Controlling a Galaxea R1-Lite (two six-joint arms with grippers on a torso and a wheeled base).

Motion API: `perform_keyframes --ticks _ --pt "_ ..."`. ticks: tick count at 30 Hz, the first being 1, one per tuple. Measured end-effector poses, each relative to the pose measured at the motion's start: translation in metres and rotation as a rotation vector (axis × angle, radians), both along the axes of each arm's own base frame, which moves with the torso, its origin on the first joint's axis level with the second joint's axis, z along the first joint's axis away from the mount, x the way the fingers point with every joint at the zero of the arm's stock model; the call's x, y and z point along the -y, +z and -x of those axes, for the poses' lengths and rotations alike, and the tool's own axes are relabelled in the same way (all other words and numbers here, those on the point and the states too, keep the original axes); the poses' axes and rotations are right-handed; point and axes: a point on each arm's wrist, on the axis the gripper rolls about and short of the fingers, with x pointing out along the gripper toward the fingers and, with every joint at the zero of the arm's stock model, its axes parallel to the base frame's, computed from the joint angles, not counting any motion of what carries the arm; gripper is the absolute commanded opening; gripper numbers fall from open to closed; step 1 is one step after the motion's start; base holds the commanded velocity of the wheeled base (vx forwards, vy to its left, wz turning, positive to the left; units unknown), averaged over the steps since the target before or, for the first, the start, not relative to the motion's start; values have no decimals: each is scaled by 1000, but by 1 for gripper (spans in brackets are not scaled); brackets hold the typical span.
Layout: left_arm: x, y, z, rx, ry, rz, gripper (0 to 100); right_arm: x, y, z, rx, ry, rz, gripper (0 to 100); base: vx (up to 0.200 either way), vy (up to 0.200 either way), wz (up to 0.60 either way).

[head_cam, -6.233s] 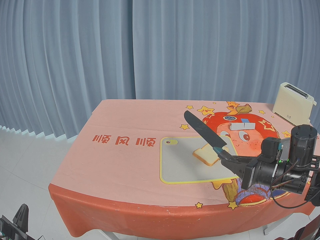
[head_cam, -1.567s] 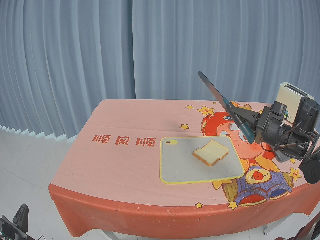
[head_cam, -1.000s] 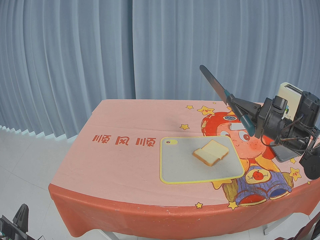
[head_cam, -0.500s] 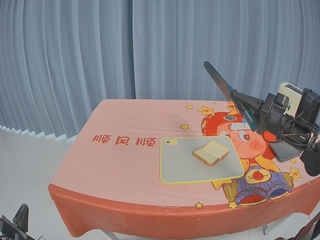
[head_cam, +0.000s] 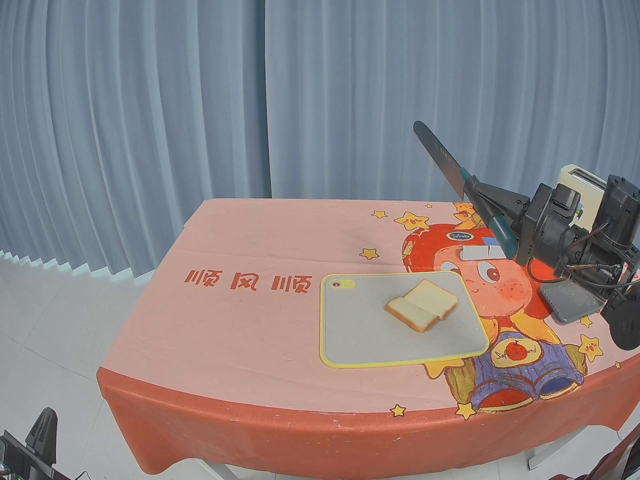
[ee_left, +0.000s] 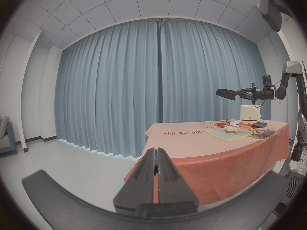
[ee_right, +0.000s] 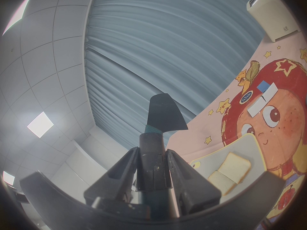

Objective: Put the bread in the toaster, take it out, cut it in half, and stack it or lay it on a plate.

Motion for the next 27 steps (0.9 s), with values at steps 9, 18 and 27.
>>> perform_keyframes --ticks 9,18,27 --pt "0 0 0 0 0 0 0 4 2 -3 5 -17 -3 0 0 0 0" --pt "0 0 0 0 0 0 0 6 4 -5 13 -27 -6 0 0 0 0" --pt "0 0 0 0 0 0 0 10 5 -8 18 -42 -7 0 0 0 0"
